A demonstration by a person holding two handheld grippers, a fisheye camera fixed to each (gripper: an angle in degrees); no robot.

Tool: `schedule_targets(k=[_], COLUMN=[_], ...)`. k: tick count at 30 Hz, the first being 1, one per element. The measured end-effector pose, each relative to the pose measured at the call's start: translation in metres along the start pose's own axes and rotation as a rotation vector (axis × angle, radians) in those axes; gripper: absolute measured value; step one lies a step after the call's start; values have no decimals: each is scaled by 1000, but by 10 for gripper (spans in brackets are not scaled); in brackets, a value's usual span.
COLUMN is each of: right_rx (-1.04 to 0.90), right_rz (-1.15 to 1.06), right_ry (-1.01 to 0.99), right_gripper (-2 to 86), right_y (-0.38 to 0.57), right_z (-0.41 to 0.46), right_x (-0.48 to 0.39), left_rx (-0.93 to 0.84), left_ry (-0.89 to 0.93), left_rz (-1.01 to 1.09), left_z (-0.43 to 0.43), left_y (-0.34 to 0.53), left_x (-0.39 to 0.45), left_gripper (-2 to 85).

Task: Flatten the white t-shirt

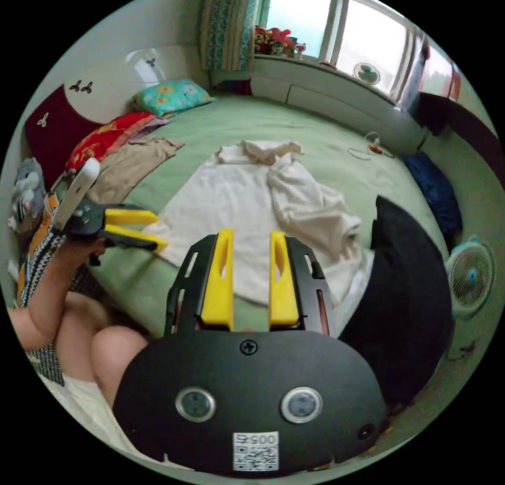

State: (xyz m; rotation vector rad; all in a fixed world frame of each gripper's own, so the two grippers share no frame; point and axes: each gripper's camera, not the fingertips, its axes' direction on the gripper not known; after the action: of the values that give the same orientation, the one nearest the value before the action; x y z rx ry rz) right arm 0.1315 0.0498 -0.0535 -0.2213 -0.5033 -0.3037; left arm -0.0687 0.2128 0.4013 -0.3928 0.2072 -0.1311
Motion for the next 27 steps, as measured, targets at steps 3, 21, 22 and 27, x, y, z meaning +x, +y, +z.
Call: schedule_targets(k=[3,21,22,27], right_rx=[11,40,38,43], right_rz=[140,189,191,231], right_ry=[-118,-190,-190,-227], right_gripper=[81,55,54,44], right_y=[67,186,188,202], right_z=[-20,-62,-63,-67], right_x=[0,6,7,16], left_rx=[16,70,76,120], left_ry=[-51,-15,-42,-92], left_rz=[-53,-224,-210,-154], left_z=[-5,-43,-48,-76], left_y=[8,69,75,107], left_x=[13,45,51,71], left_gripper=[162,48,44,34])
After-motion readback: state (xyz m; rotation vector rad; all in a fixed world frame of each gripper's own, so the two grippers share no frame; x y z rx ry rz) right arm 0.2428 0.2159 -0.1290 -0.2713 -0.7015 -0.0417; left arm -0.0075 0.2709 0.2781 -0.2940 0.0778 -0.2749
